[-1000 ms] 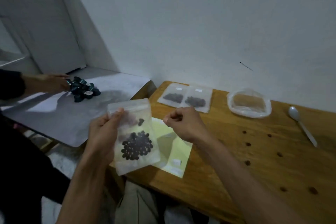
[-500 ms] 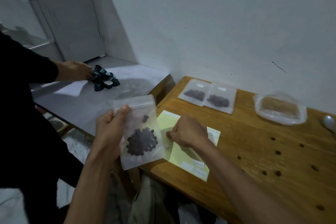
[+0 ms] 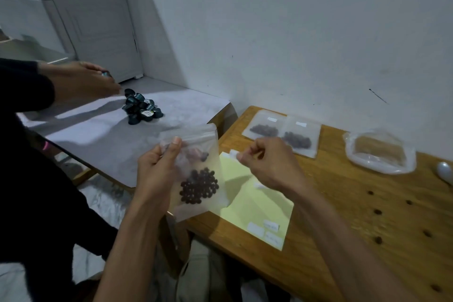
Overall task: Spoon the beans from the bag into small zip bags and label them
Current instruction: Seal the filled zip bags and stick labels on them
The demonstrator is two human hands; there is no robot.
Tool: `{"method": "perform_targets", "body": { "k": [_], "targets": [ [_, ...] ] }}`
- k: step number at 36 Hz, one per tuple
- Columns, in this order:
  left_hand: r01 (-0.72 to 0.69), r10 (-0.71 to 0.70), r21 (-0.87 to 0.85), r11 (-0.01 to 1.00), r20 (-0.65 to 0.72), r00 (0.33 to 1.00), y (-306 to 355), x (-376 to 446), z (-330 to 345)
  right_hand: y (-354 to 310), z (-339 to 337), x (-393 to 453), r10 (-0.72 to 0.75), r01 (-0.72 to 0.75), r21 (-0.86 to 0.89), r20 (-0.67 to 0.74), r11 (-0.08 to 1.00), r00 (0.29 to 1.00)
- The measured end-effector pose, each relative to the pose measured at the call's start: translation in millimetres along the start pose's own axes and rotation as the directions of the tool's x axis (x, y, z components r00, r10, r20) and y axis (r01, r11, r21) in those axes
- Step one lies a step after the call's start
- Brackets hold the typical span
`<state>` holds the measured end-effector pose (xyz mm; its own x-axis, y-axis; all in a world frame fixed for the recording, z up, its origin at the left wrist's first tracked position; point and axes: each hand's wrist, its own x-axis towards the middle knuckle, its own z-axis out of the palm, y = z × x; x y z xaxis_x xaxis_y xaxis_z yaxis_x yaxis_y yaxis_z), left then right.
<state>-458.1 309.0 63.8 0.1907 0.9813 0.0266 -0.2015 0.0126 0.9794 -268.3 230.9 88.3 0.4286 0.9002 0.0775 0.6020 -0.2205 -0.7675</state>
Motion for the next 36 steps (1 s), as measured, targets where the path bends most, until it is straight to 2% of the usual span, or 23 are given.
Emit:
{"method": "perform_targets", "body": {
  "k": [3,6,10,22,26,28,31,33,36],
  "targets": [
    [0.04,-0.039,-0.011,0.999,0.069,0.997,1,-2,13,-21,-19,-6,-0.148,0.149,-0.012,0.036,0.989,0.988],
    [0.082,-0.083,0.013,0.997,0.167,0.982,3,-7,30,-30,-22,-7,-0.201,0.207,-0.081,0.083,0.975,0.976],
    [0.101,-0.106,0.03,0.994,0.218,0.97,3,-17,48,-27,-21,-5,-0.171,0.189,-0.189,0.107,0.964,0.979],
    [0.129,-0.134,0.035,0.991,0.254,0.958,4,-26,73,-13,-35,-11,-0.14,0.144,-0.224,0.031,0.964,0.99],
    [0.11,-0.119,0.047,0.993,0.308,0.944,3,-27,77,-7,-36,-13,-0.123,0.115,-0.214,-0.026,0.97,0.992],
    [0.1,-0.108,0.041,0.994,0.312,0.944,3,-28,79,-2,-35,-14,-0.104,0.091,-0.13,-0.092,0.987,0.99],
    [0.088,-0.097,0.04,0.995,0.323,0.941,3,-28,81,6,-36,-19,-0.016,0.04,0.109,-0.215,0.993,0.977],
    [0.074,-0.081,0.032,0.997,0.333,0.939,3,-28,83,11,-36,-20,0.083,-0.022,0.331,-0.172,0.943,0.982],
    [0.055,-0.063,0.035,0.998,0.338,0.939,3,-28,90,20,-37,-19,0.167,-0.088,0.612,-0.074,0.786,0.983]
  ]
}}
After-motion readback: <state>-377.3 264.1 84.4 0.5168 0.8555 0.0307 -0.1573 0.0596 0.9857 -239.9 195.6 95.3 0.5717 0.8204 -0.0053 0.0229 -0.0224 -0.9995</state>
